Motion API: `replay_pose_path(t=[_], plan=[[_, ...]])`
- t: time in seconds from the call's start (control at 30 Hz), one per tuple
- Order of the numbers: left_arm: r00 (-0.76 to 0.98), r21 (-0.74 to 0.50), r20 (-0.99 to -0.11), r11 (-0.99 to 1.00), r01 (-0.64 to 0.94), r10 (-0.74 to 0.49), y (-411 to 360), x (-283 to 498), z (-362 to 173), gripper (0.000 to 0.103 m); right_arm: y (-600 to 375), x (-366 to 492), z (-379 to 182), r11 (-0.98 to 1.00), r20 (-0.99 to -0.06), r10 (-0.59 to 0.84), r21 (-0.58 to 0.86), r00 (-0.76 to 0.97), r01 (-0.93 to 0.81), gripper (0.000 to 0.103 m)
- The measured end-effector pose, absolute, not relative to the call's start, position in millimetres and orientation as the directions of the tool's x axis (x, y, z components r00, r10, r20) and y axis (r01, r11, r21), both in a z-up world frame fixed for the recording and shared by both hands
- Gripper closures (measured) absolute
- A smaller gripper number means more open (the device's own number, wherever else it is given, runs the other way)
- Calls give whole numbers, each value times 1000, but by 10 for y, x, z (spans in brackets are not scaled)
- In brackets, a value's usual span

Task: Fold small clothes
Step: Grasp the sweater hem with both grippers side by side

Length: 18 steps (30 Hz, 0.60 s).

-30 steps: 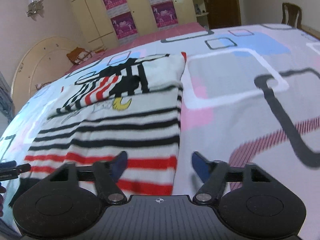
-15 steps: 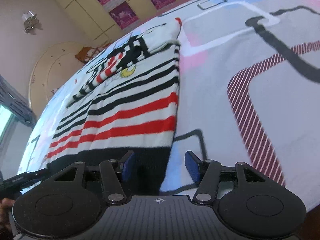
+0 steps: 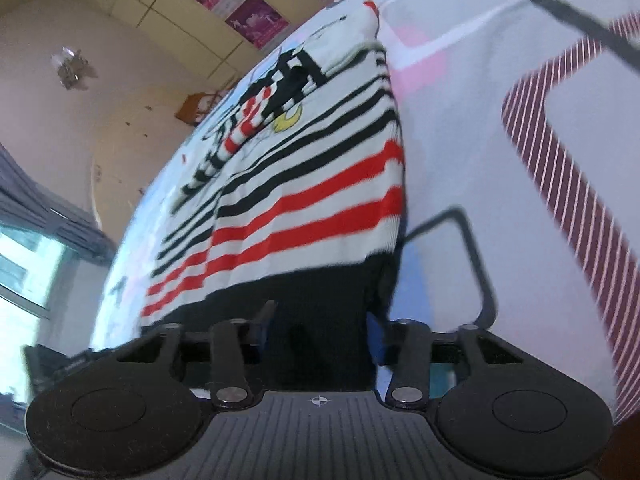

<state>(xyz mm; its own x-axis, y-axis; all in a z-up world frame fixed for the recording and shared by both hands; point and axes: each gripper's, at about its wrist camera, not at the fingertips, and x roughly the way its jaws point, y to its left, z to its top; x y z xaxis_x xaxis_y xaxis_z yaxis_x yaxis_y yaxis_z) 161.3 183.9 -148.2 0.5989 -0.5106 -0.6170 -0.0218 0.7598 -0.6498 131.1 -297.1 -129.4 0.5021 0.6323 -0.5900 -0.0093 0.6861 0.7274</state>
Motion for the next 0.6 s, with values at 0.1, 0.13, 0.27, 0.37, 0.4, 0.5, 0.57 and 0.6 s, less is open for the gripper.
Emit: replay_pose_path(t=[0.1,0.13,0.27,0.37,0.4,0.5,0.57,0.6], plan=[[613,-669,-602,743,-37,-511,1846,1658,-1533,63,-2996,1358,-1332,671,-582,635,741,507,10,66],[613,-662,-605,748,-35,-507,1837,1667,-1532,64,-3002,1393,-1337,662,-578,639,749,508,19,68],[614,-635,-622,772,-32,-486,1841,1650,-1518,97,-2982,1463,-1343,659,-575,648,752,499,11,95],[664,-664,-565,748,-14,-489,1900,1539,-1448,96,-2996,1395,-1206,649,-532,649,760,544,-31,98],[678,-663,-555,749,-9,-483,1905,1513,-1422,96,-3019,1363,-1150,639,-508,650,768,565,-46,98],[637,-601,-633,798,-46,-440,1841,1575,-1503,94,-3017,1351,-1143,671,-526,632,739,569,-62,98],[637,-623,-625,780,-58,-451,1845,1597,-1563,90,-2962,1386,-1265,709,-589,607,704,534,-29,98],[638,-642,-618,764,-70,-460,1864,1603,-1578,89,-2962,1383,-1314,701,-591,612,713,526,-14,98]])
